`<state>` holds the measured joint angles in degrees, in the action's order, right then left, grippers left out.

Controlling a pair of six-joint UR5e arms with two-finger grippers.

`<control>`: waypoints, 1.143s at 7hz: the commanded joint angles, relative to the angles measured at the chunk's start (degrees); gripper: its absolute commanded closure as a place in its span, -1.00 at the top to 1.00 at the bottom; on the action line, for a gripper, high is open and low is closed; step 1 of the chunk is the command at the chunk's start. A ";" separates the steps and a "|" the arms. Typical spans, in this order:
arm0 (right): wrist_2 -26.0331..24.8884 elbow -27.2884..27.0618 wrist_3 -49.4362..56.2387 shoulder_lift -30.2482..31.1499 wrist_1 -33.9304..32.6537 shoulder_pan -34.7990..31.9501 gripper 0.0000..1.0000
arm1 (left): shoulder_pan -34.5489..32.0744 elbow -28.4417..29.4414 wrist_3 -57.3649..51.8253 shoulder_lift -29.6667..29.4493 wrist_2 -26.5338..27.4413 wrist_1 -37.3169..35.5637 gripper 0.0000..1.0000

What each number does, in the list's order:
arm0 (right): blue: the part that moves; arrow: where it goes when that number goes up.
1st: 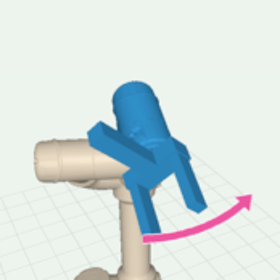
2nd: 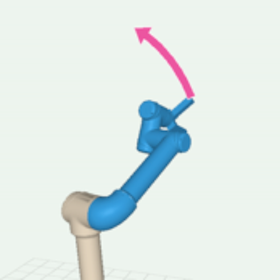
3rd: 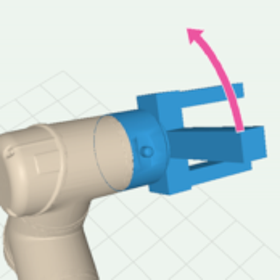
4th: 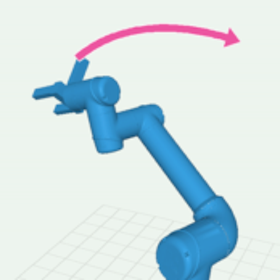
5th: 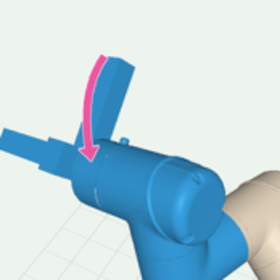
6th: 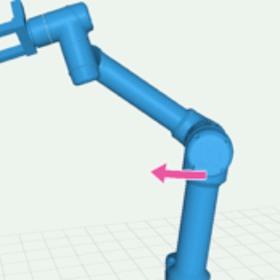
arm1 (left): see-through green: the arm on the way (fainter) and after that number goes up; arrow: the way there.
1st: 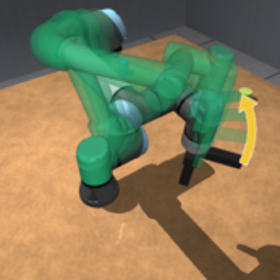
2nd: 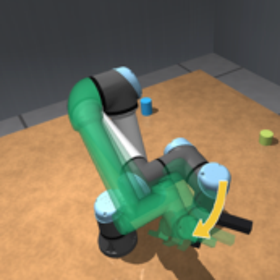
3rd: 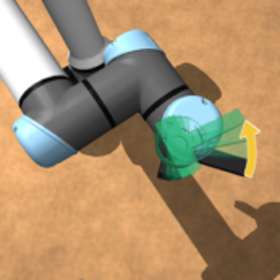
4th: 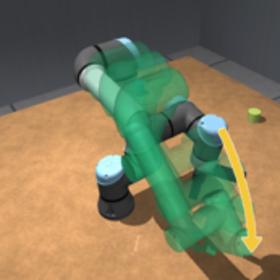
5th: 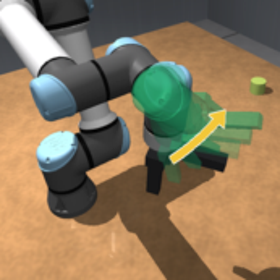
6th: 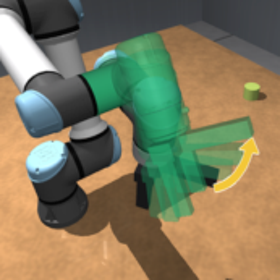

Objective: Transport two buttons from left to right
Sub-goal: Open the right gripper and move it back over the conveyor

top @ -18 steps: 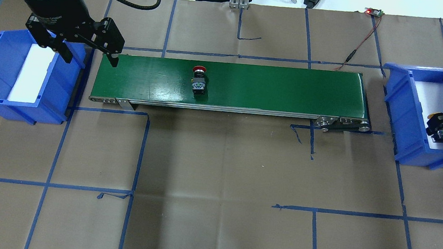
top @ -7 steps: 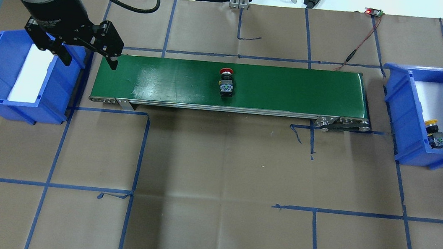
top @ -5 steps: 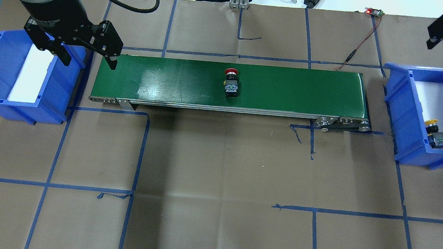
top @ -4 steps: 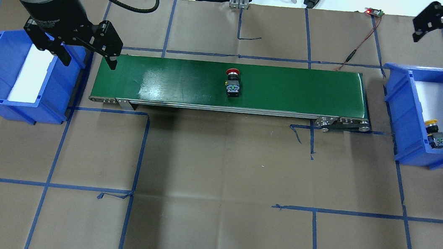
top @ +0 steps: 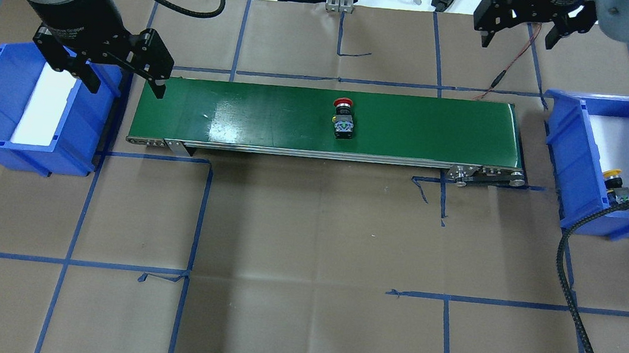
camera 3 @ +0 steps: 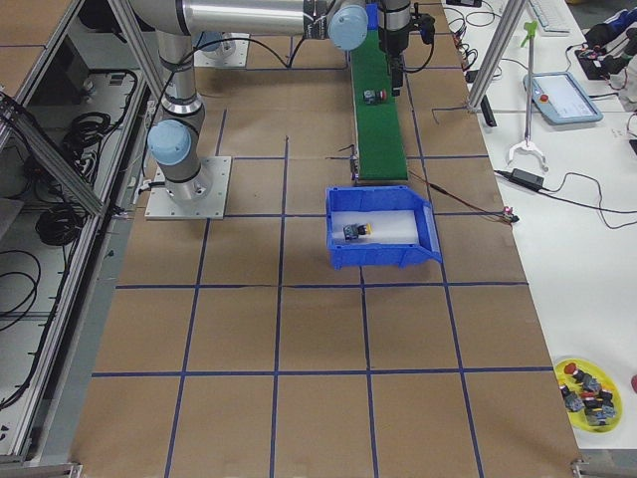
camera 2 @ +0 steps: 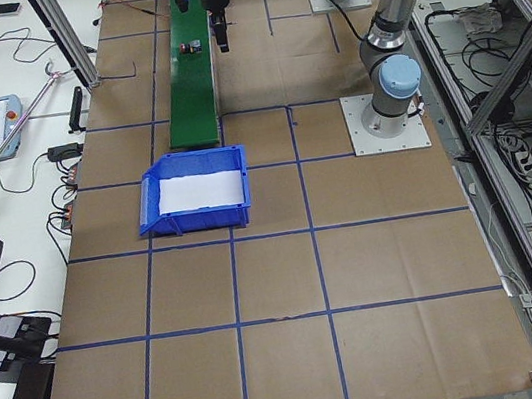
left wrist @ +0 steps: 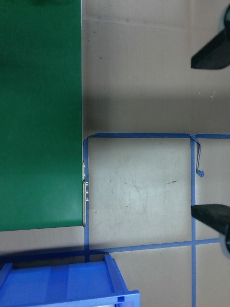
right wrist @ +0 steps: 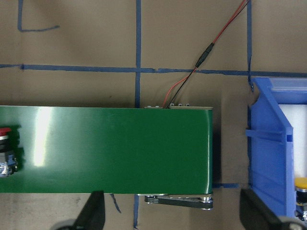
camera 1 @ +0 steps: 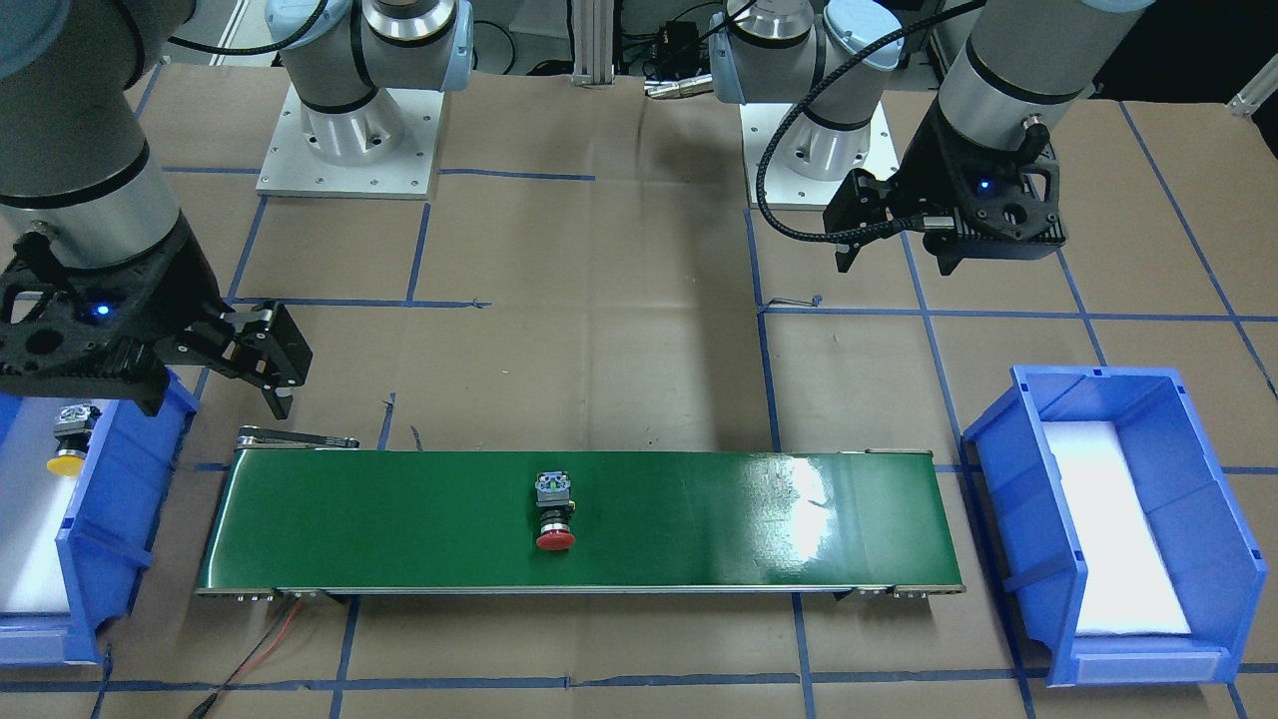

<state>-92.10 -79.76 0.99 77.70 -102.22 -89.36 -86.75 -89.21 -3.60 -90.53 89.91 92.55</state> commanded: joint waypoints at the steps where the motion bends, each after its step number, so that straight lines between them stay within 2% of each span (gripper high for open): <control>1: -0.01 -0.04 -2.04 -0.18 2.53 -2.13 1.00 | 0.00 0.00 0.00 0.00 0.00 0.00 1.00; 5: 0.25 -3.72 -3.61 -0.01 3.34 -2.31 1.00 | 0.00 0.00 0.00 0.00 0.00 0.00 1.00; 8: 0.34 -4.35 -4.41 -1.05 2.56 -2.84 1.00 | 0.00 0.00 0.00 0.00 0.00 0.00 1.00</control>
<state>-91.81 -83.95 -3.24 77.41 -99.11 -92.14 -86.75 -89.21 -3.60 -90.53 89.91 92.55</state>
